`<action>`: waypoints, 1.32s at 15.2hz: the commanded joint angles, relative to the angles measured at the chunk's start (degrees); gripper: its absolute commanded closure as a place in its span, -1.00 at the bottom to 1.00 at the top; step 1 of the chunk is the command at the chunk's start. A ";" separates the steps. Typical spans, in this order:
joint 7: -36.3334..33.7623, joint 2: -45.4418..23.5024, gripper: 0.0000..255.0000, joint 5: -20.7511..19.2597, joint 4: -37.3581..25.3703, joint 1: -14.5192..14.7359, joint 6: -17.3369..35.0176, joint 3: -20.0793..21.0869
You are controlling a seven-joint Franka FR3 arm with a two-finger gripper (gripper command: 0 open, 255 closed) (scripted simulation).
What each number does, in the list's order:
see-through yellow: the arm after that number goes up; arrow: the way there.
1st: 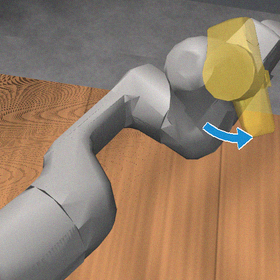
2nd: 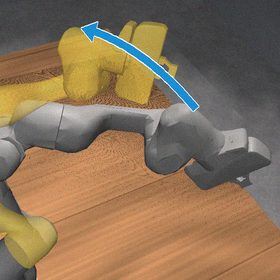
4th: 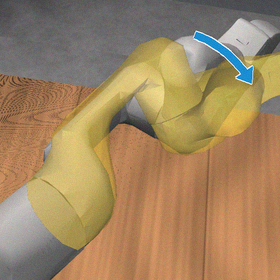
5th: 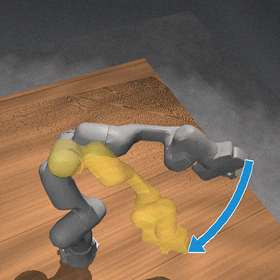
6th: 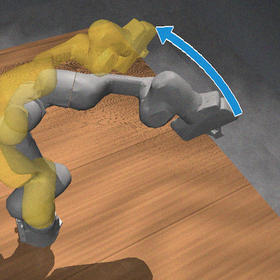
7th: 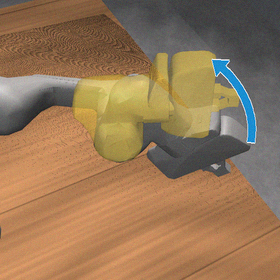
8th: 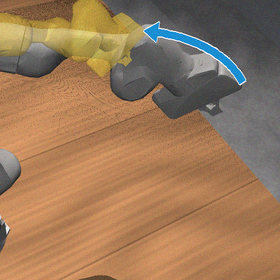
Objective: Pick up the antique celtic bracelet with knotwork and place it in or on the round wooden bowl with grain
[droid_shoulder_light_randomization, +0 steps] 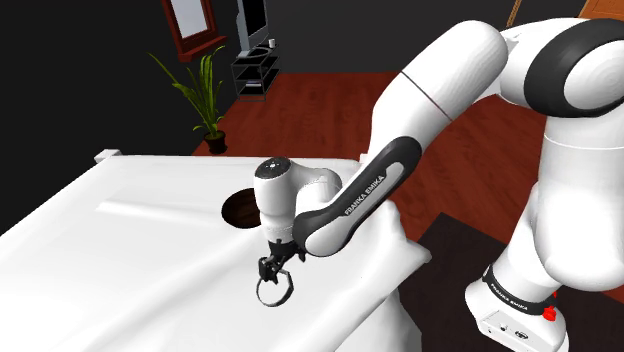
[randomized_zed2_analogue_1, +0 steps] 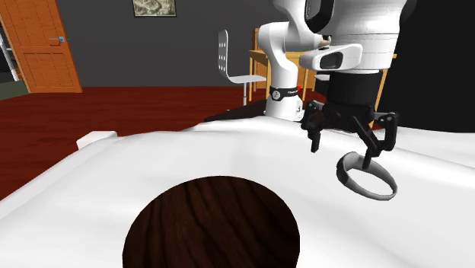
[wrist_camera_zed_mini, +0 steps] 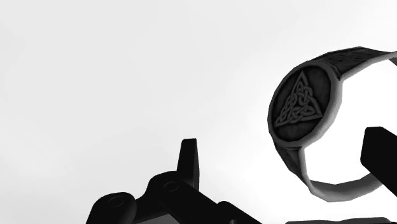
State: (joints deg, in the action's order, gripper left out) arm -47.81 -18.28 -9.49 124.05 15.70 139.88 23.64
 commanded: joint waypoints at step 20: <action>-1.20 -2.35 1.00 -1.54 0.11 0.76 2.29 -0.78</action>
State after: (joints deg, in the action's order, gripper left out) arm -49.01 -20.62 -11.03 124.16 16.47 142.18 22.86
